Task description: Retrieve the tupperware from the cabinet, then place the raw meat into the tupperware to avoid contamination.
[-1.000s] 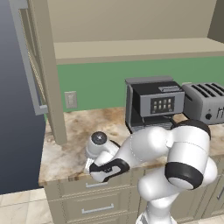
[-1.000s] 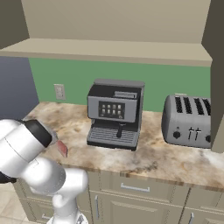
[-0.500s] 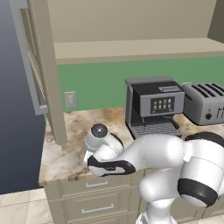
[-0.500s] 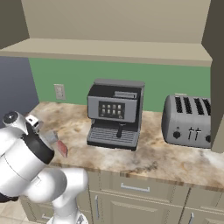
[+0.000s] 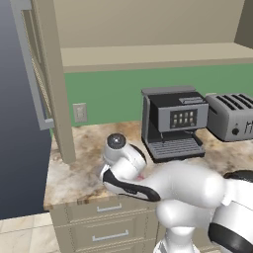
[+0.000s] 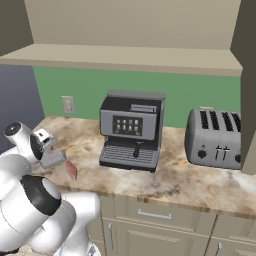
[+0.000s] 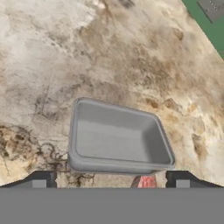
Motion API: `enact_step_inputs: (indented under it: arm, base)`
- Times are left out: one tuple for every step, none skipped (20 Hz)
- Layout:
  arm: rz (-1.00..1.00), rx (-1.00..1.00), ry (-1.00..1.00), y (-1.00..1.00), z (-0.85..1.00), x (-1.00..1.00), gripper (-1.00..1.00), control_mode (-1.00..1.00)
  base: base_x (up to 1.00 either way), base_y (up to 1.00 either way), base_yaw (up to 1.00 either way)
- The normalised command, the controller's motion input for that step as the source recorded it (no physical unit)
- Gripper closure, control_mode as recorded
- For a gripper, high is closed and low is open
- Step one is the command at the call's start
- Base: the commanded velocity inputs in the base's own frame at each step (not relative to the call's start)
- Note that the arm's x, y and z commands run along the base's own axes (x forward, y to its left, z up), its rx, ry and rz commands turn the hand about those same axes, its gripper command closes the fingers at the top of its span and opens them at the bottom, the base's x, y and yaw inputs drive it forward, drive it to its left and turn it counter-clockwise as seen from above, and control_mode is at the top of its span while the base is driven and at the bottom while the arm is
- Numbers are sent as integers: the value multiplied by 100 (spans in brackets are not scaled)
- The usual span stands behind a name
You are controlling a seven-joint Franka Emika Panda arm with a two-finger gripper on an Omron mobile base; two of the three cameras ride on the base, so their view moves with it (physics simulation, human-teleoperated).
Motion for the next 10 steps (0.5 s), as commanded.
enact_step_inputs:
  arm:
    - [-17,0,0,-41,6,-11,-100,-100]
    - [-19,0,0,-43,3,-12,-100,-100]
    - [-23,0,4,-44,0,-10,-100,-100]
    - [-23,0,4,-45,-6,-7,-100,-100]
    - [-22,0,4,-45,-20,0,-100,-100]
    - [-21,0,3,-47,-26,0,-100,-100]
    - [-19,0,3,-46,-31,0,-100,-100]
    - [-19,0,3,-48,-32,0,-100,-100]
    - [-16,0,7,-52,-28,9,-100,-100]
    - [-15,0,8,-55,-27,13,-100,-100]
  base:
    - [0,0,0]
    - [0,0,0]
    - [0,0,0]
    - [0,0,0]
    - [0,0,0]
    - [0,0,0]
    - [0,0,0]
    - [0,0,0]
    - [0,0,0]
    - [0,0,0]
